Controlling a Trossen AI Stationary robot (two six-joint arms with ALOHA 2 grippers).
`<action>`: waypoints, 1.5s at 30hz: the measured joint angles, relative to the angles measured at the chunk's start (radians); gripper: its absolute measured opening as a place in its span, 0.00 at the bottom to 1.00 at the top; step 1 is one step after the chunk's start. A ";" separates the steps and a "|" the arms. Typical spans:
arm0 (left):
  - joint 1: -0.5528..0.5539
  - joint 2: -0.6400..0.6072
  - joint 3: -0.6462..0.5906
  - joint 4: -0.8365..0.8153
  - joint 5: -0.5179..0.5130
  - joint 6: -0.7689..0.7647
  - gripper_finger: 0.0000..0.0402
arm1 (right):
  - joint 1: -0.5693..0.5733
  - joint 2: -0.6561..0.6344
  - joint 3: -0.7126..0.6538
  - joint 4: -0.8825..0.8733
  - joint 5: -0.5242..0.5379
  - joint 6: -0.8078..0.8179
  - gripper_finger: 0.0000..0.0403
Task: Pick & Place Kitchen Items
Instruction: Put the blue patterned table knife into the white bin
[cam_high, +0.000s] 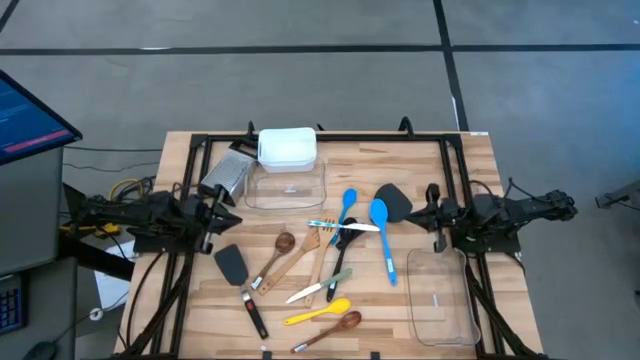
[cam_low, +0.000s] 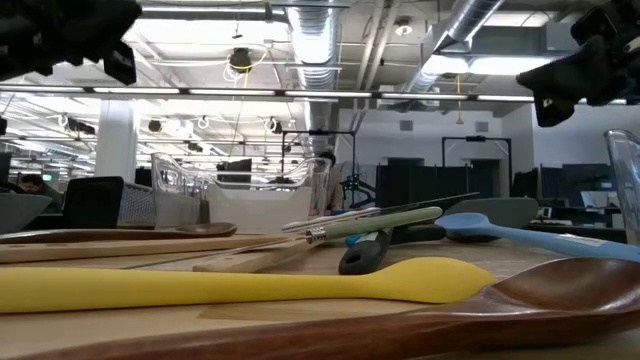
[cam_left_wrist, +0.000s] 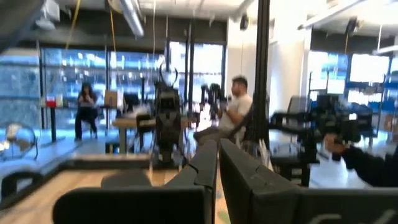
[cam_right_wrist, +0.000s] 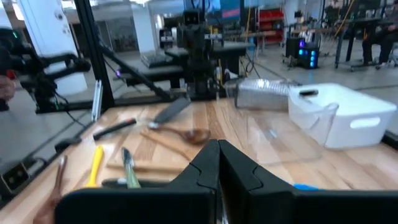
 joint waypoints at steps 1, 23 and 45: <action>0.000 0.000 0.000 0.015 -0.001 0.000 0.02 | 0.000 0.000 0.000 0.014 0.000 0.000 0.00; 0.032 0.586 0.279 0.054 -0.116 0.027 0.02 | 0.000 0.000 0.106 -0.046 0.000 -0.019 0.00; 0.286 1.261 0.807 0.041 0.137 0.118 0.02 | 0.000 0.000 0.106 -0.115 0.000 -0.018 0.00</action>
